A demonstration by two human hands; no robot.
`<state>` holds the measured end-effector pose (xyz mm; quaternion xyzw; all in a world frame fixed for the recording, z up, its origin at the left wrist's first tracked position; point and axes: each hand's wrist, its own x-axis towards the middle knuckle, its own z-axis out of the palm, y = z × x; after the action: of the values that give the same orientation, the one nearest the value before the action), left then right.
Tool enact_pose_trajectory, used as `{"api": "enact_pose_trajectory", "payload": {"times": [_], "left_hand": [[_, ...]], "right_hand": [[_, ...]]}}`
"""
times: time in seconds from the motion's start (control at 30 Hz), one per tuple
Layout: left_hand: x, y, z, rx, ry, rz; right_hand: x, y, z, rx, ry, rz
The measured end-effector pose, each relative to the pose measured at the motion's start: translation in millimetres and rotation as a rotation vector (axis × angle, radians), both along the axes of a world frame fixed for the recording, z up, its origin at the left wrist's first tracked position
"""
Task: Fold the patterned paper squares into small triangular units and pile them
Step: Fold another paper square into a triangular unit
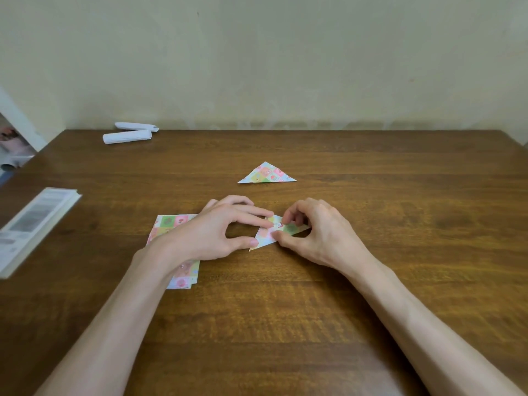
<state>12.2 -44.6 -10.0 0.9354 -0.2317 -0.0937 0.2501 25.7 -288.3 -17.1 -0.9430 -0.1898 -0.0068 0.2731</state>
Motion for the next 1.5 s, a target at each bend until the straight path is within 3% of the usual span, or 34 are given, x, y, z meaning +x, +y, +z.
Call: {"api": "enact_pose_trajectory", "payload": {"times": [0.7, 0.93, 1.13, 1.5], "left_hand": [[-3.4, 2.0, 9.7, 0.04, 0.06, -0.018], [-5.9, 3.1, 9.8, 0.025, 0.076, -0.011], [-6.2, -1.4, 6.7, 0.002, 0.024, 0.03], [-4.3, -3.7, 4.3, 0.006, 0.023, 0.013]], "right_hand": [[-16.7, 21.6, -21.1, -0.105, -0.213, -0.113], [-7.5, 10.8, -11.8, -0.008, -0.034, -0.054], [-5.9, 9.1, -6.4, -0.001, 0.006, -0.034], [10.4, -12.8, -2.4, 0.283, 0.183, 0.032]]}}
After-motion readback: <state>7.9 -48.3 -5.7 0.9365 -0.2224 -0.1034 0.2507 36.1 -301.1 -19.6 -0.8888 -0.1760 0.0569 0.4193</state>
